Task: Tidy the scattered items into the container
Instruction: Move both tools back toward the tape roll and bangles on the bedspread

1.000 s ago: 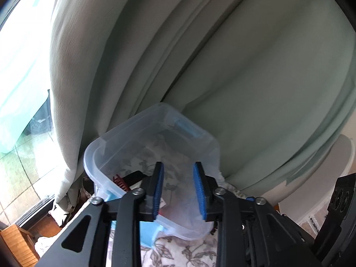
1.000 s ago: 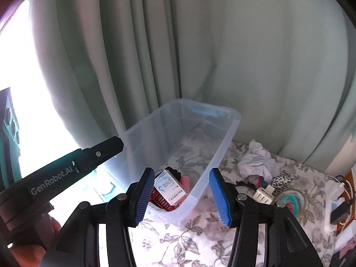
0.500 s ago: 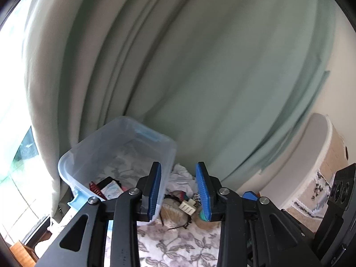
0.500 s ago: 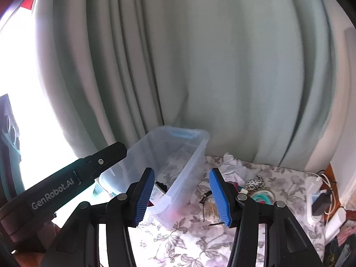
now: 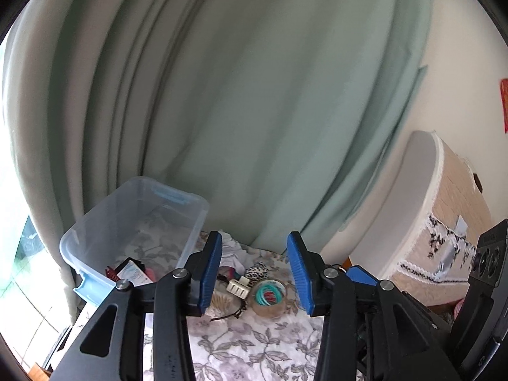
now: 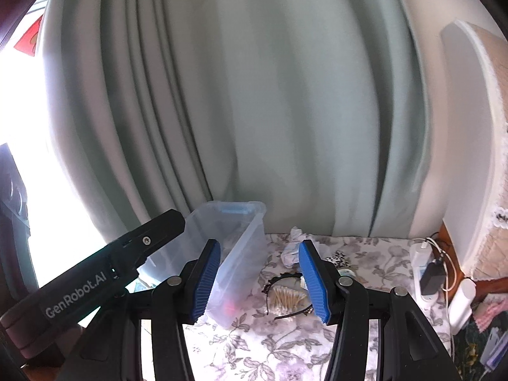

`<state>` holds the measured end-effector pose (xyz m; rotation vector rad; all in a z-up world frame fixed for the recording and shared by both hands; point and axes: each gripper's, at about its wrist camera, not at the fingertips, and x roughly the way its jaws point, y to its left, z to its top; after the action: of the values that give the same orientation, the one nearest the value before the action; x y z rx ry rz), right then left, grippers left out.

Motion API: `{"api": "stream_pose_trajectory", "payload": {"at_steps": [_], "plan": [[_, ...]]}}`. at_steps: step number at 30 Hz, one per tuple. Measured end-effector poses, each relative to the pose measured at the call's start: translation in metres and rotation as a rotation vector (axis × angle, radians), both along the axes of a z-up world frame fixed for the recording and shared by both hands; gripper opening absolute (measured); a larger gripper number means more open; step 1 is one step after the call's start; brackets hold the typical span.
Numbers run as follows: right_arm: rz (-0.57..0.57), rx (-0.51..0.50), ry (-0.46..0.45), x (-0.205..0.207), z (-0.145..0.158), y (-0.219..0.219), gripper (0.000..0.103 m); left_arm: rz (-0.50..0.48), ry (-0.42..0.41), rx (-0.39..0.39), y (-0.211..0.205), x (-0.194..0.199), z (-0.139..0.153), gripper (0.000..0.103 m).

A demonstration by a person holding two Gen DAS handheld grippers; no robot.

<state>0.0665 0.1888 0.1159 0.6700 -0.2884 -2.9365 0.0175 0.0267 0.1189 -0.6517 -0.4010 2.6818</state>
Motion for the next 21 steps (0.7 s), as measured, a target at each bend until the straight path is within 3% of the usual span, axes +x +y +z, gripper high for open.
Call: {"api": "stream_pose_trajectory", "payload": {"at_steps": [10,21], "plan": [[-0.076,-0.039,0.006,0.017,0.0,0.04,0.056,-0.084,0.013,-0.049,0.044,0.011,0.006,0.051],[-0.19,-0.129,-0.04,0.013,-0.017,0.091,0.056,-0.088,-0.034,-0.089,0.058,0.006,-0.007,0.051]]}}
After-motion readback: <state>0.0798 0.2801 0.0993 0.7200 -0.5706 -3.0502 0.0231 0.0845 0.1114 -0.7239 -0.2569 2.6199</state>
